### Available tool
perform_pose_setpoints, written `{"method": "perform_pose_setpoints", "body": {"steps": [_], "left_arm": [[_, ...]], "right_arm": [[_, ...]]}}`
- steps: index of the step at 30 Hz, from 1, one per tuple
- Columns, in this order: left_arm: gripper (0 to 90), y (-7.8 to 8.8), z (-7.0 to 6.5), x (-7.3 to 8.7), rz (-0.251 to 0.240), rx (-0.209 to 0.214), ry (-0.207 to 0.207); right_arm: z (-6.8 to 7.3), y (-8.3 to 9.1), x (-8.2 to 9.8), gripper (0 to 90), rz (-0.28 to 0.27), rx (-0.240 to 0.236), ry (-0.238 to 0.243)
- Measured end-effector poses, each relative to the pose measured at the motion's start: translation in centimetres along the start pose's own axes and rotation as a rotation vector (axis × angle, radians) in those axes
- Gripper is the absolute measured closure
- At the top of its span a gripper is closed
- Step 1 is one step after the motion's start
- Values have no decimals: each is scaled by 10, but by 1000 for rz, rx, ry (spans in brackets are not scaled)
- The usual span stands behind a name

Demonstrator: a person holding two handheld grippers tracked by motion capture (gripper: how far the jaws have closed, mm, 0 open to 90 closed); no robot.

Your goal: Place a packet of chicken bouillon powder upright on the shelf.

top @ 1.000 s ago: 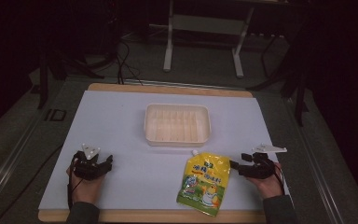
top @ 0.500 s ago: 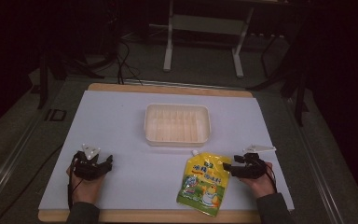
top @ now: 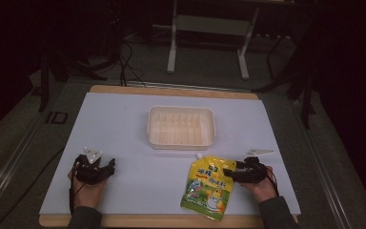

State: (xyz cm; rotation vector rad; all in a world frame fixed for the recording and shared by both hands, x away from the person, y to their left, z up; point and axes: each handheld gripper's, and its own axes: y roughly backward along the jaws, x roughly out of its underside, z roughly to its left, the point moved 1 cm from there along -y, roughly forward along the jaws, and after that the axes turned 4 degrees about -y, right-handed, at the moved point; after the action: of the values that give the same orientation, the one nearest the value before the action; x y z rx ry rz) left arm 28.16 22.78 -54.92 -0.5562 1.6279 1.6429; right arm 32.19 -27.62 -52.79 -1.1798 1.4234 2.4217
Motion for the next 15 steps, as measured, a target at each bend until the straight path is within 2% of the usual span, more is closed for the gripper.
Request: {"method": "perform_pose_setpoints", "body": {"steps": [9,15], "left_arm": [[342,0,0,0,0,-1,-1],[342,0,0,0,-1,-2,-3]], "right_arm": [[4,-8,1,421,32,-59,1],[8,-11,0,426,50,-87,11]]}}
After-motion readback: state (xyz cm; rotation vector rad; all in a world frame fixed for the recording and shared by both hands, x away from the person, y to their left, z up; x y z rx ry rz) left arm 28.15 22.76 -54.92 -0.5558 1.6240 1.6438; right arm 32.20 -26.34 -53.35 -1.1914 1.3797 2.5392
